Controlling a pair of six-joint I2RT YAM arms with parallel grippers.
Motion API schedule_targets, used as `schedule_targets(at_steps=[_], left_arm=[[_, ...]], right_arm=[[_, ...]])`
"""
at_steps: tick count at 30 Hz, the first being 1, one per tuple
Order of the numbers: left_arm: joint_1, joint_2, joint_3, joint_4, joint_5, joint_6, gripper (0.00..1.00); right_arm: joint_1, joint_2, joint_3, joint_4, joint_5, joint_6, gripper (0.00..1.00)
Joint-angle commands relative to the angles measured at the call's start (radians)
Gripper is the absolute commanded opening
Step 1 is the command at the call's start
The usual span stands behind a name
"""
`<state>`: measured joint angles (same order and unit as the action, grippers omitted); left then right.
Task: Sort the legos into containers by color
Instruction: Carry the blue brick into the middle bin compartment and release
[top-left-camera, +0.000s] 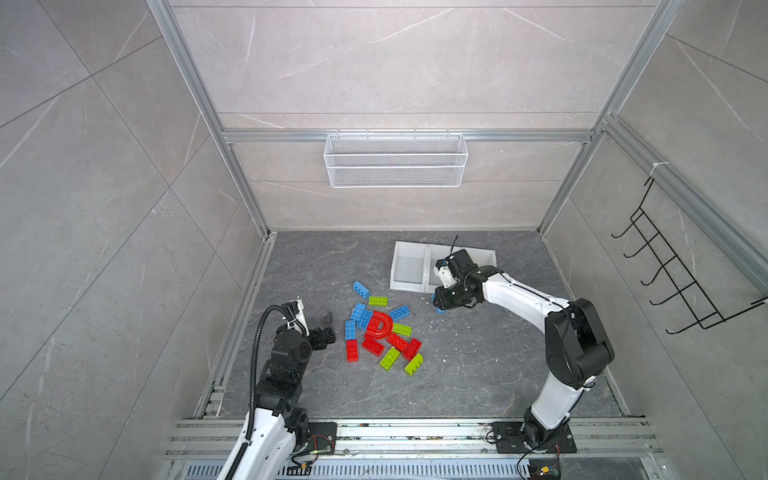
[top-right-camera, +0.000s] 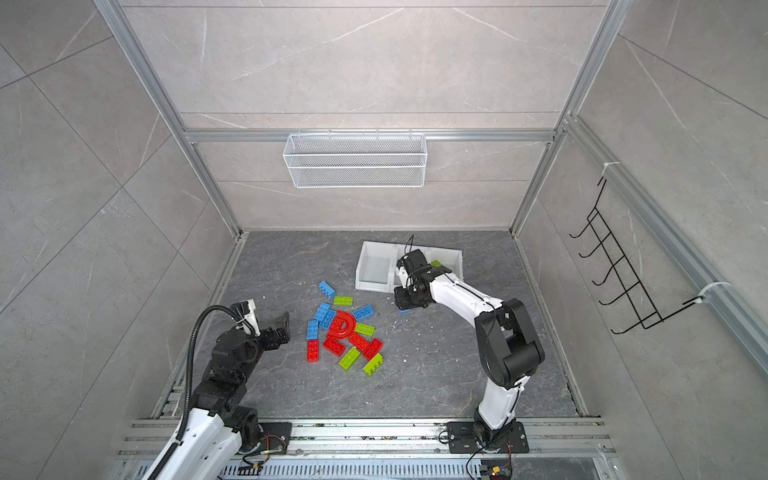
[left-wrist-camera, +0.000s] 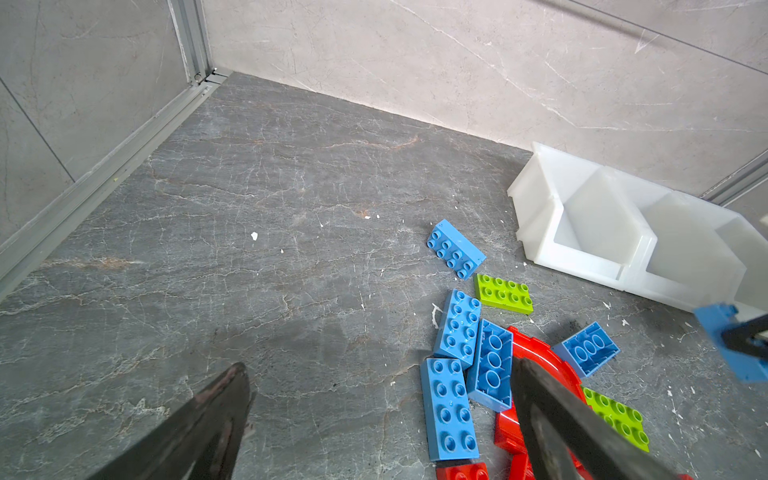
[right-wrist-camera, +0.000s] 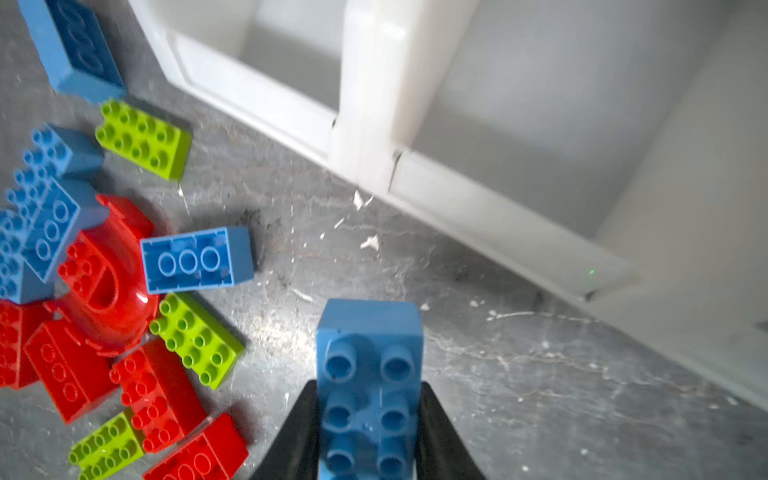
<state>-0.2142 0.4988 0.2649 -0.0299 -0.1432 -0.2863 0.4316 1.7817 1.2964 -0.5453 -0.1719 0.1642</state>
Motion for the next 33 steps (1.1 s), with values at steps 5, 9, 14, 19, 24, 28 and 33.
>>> schedule_targets(at_steps=[5,9,14,19,24,28,33], left_arm=[[0.001,0.004,0.006,0.01,0.023,-0.005,1.0],[0.0,-0.012,-0.001,0.006,0.021,-0.005,1.0],[0.001,-0.026,-0.004,0.002,0.014,-0.007,1.0],[0.0,-0.025,-0.003,0.001,0.01,-0.011,1.0],[0.0,-0.019,-0.001,0.002,0.006,-0.012,1.0],[0.0,-0.008,0.003,0.004,0.008,-0.012,1.0],[0.0,-0.006,0.003,0.004,0.01,-0.011,1.0]], right_arm=[[-0.075,0.057,0.162,0.018,-0.018,0.003,0.22],[-0.097,0.136,0.263,-0.001,-0.004,-0.005,0.22],[-0.124,0.225,0.352,0.007,-0.001,0.011,0.22],[-0.128,0.303,0.429,-0.005,0.008,0.013,0.24],[-0.132,0.35,0.486,-0.03,0.023,0.014,0.38],[-0.133,0.346,0.493,-0.032,0.019,0.017,0.55],[-0.13,0.28,0.488,-0.092,0.018,0.007,0.59]])
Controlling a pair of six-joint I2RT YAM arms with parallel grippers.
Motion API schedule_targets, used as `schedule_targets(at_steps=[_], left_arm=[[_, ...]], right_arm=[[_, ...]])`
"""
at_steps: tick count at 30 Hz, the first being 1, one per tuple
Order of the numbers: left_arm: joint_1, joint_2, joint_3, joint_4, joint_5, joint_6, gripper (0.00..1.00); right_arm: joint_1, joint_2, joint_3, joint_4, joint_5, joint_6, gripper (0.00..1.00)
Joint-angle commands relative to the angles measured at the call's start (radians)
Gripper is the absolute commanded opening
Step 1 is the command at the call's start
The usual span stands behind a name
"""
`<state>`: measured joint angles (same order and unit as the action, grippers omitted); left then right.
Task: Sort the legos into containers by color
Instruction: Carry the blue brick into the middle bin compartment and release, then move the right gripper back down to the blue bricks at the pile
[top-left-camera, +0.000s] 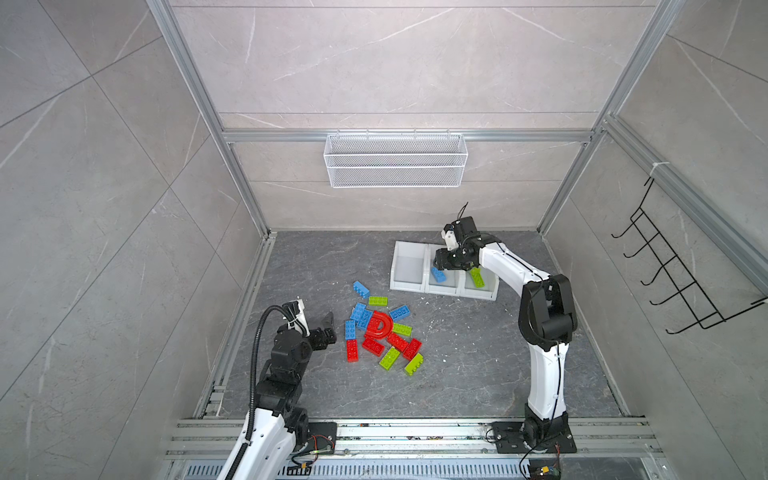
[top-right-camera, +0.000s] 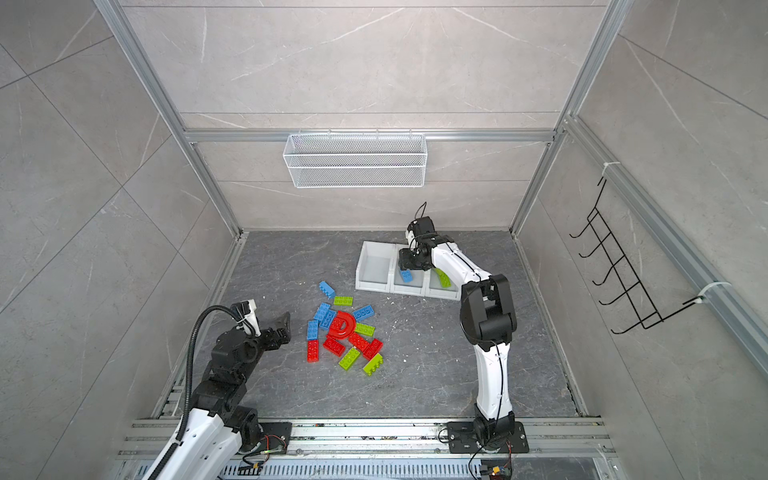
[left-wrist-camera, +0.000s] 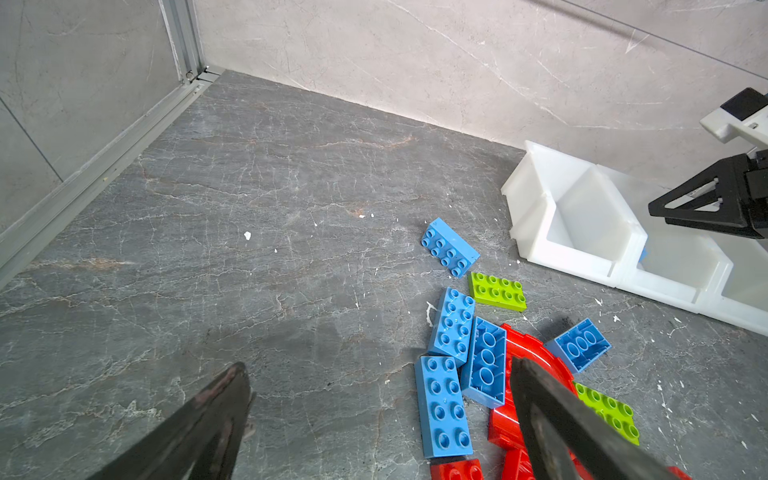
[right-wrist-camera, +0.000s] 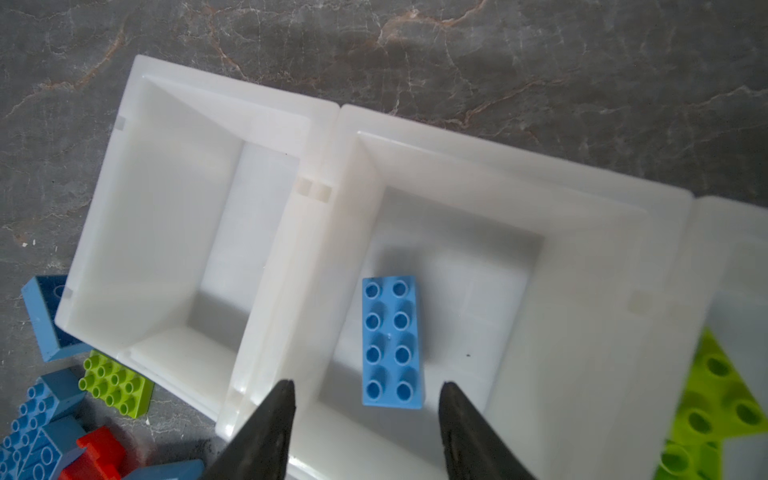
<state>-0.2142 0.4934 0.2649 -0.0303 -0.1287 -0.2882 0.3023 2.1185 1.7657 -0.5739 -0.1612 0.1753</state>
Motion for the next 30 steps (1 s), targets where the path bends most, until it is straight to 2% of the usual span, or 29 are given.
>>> schedule_targets(at_steps=[1,7,13,21,30], left_arm=[[0.0,-0.003,0.002,0.004,-0.004,-0.009,1.0],[0.0,-0.015,-0.001,0.003,-0.007,-0.009,1.0],[0.001,-0.016,-0.002,0.001,-0.007,-0.011,0.99],[0.001,-0.018,-0.001,0.001,-0.008,-0.011,1.0],[0.001,-0.019,-0.003,0.0,-0.008,-0.009,1.0]], right_arm=[[0.005,-0.083,0.003,-0.067,0.006,-0.003,0.6],[0.119,-0.298,-0.233,-0.011,0.025,0.017,0.65],[0.276,-0.35,-0.358,0.057,0.037,0.049,0.66],[0.359,-0.217,-0.29,0.039,0.059,0.045,0.69],[0.39,-0.106,-0.182,-0.004,0.088,0.006,0.7]])
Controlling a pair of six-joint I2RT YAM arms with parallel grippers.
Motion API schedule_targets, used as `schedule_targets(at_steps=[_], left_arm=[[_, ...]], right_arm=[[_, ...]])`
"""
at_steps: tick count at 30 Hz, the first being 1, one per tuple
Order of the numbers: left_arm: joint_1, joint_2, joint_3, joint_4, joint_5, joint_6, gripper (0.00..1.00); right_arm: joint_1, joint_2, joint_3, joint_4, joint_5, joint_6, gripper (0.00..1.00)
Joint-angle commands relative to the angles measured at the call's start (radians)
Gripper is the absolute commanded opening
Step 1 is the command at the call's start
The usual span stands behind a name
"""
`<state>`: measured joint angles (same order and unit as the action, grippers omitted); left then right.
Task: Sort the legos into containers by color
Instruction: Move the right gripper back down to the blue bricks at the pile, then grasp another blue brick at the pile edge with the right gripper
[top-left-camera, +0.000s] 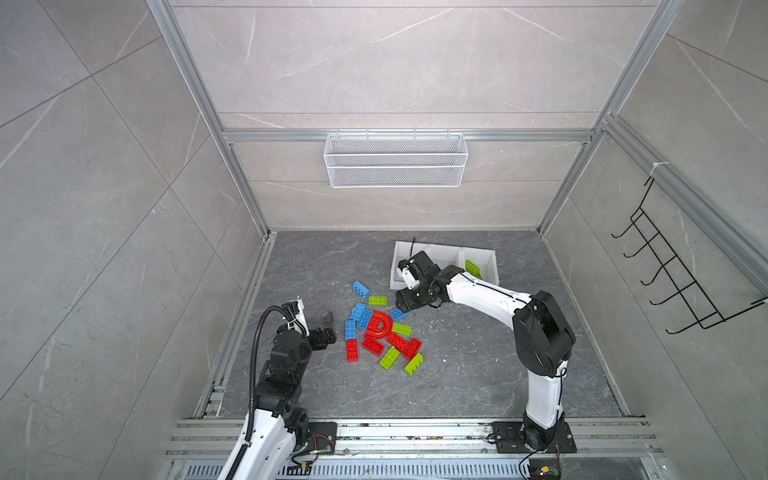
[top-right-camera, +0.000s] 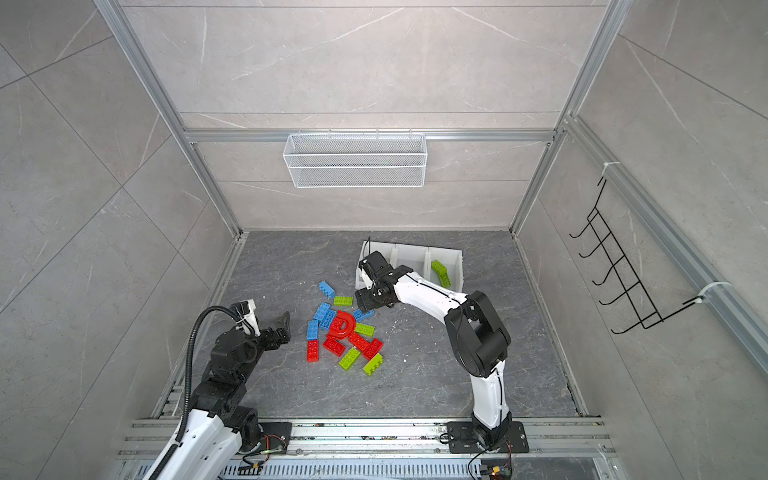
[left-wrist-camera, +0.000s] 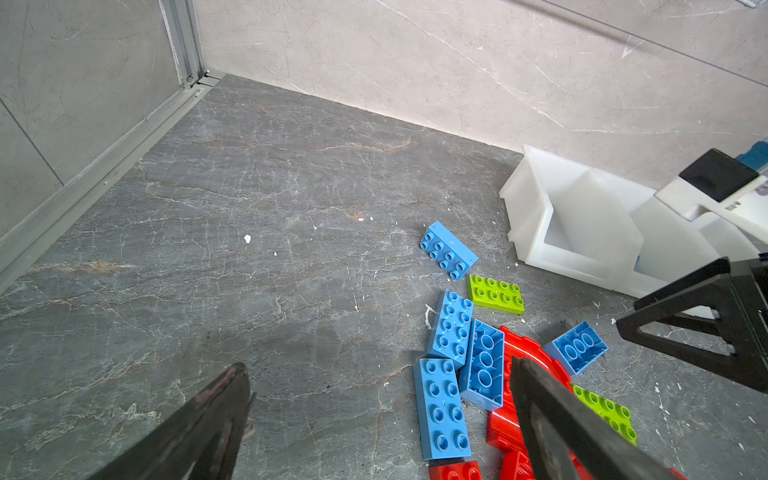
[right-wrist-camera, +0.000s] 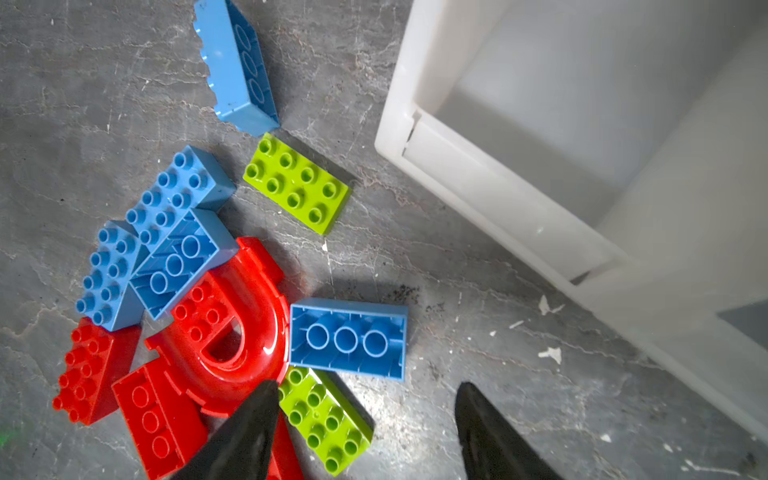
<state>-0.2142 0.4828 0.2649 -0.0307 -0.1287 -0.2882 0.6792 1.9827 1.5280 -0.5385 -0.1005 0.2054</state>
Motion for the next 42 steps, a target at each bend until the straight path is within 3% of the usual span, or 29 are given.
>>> schedule_targets(at_steps=[1,24,31,42], left_arm=[[0.001,-0.009,-0.003,0.0,-0.008,-0.01,1.0],[0.0,-0.022,-0.006,-0.005,-0.021,-0.016,1.0],[0.0,-0.007,-0.001,-0.001,-0.018,-0.015,1.0],[0.0,-0.007,-0.002,-0.001,-0.016,-0.015,1.0]], right_arm=[[0.017,0.041,0.067,-0.048,0.026,-0.031,0.7],[0.063,0.171,0.093,-0.085,0.131,-0.065,0.73],[0.064,0.202,0.114,-0.092,0.114,-0.067,0.74],[0.052,0.182,0.104,-0.085,0.072,-0.04,0.63]])
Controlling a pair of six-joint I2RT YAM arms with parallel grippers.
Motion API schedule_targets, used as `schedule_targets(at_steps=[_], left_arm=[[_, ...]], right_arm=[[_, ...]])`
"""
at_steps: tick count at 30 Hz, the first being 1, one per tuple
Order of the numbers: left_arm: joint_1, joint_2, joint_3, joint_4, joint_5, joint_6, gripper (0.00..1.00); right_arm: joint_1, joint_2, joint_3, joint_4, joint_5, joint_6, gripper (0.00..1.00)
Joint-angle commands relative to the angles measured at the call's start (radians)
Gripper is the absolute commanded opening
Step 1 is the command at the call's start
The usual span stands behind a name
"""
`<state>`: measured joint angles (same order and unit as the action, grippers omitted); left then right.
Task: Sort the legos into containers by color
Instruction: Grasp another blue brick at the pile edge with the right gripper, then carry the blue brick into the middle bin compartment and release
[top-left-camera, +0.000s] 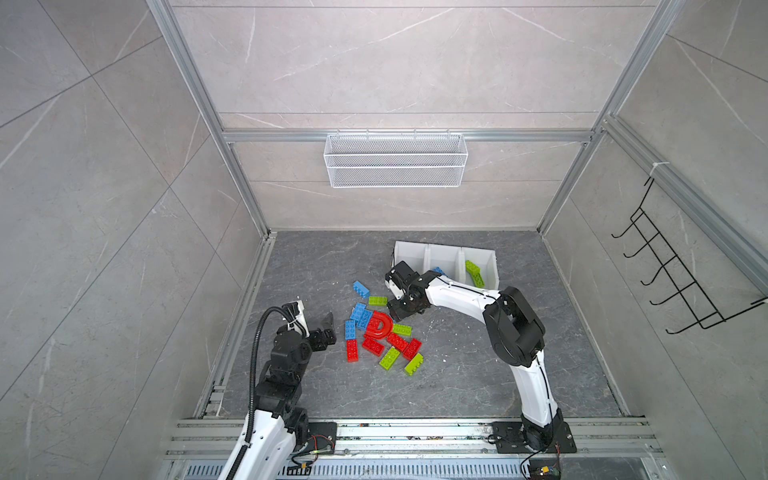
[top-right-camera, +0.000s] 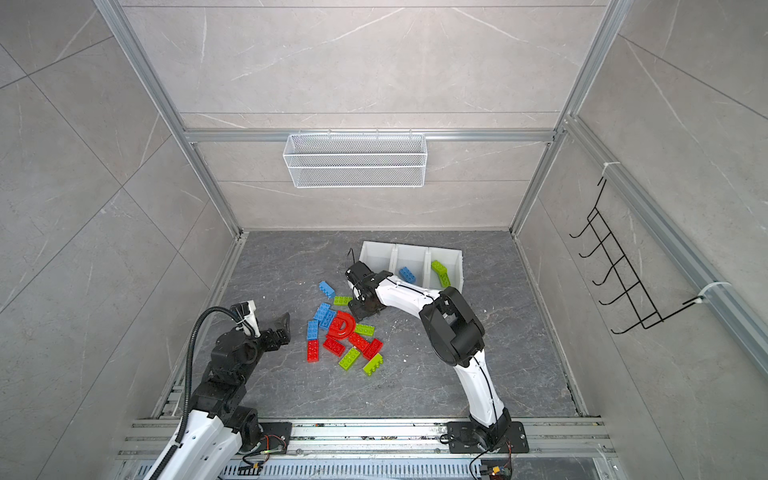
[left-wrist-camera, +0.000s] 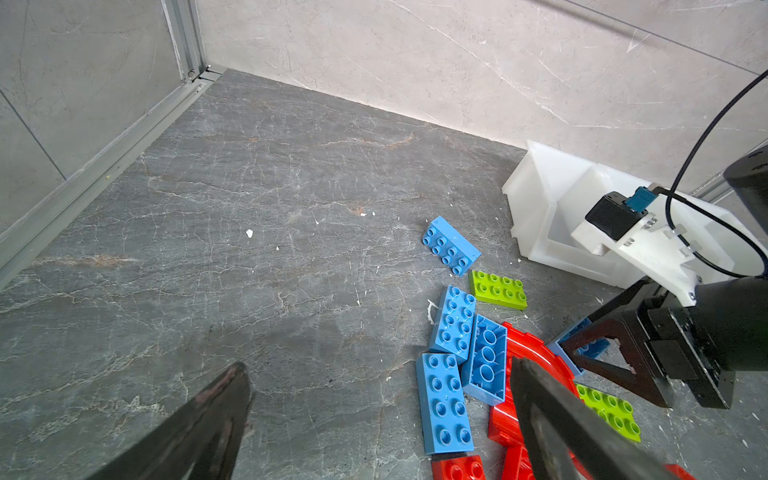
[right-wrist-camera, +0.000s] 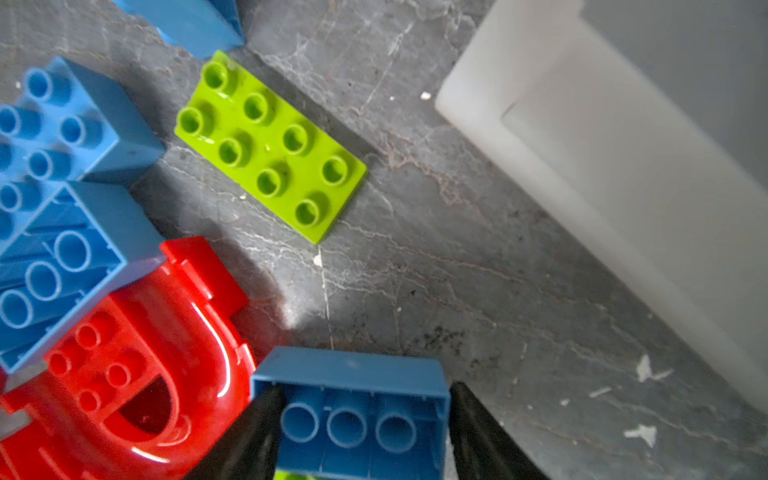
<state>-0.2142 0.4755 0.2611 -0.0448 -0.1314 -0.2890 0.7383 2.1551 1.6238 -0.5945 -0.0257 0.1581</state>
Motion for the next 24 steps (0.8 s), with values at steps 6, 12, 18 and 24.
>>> schedule_targets(at_steps=[6,12,18,24], left_arm=[[0.0,0.002,0.003,0.013,-0.014,-0.013,1.0],[0.001,-0.001,0.003,0.014,-0.014,-0.013,1.0],[0.001,-0.001,0.002,0.013,-0.013,-0.013,1.0],[0.001,0.0,0.002,0.013,-0.01,-0.013,1.0]], right_arm=[[-0.035,-0.069,-0.036,-0.029,0.026,0.011,0.55],[-0.071,-0.126,-0.089,-0.019,0.026,0.008,0.54],[-0.136,-0.207,-0.101,-0.025,0.014,-0.003,0.54],[-0.269,-0.259,-0.082,-0.029,-0.021,-0.028,0.54]])
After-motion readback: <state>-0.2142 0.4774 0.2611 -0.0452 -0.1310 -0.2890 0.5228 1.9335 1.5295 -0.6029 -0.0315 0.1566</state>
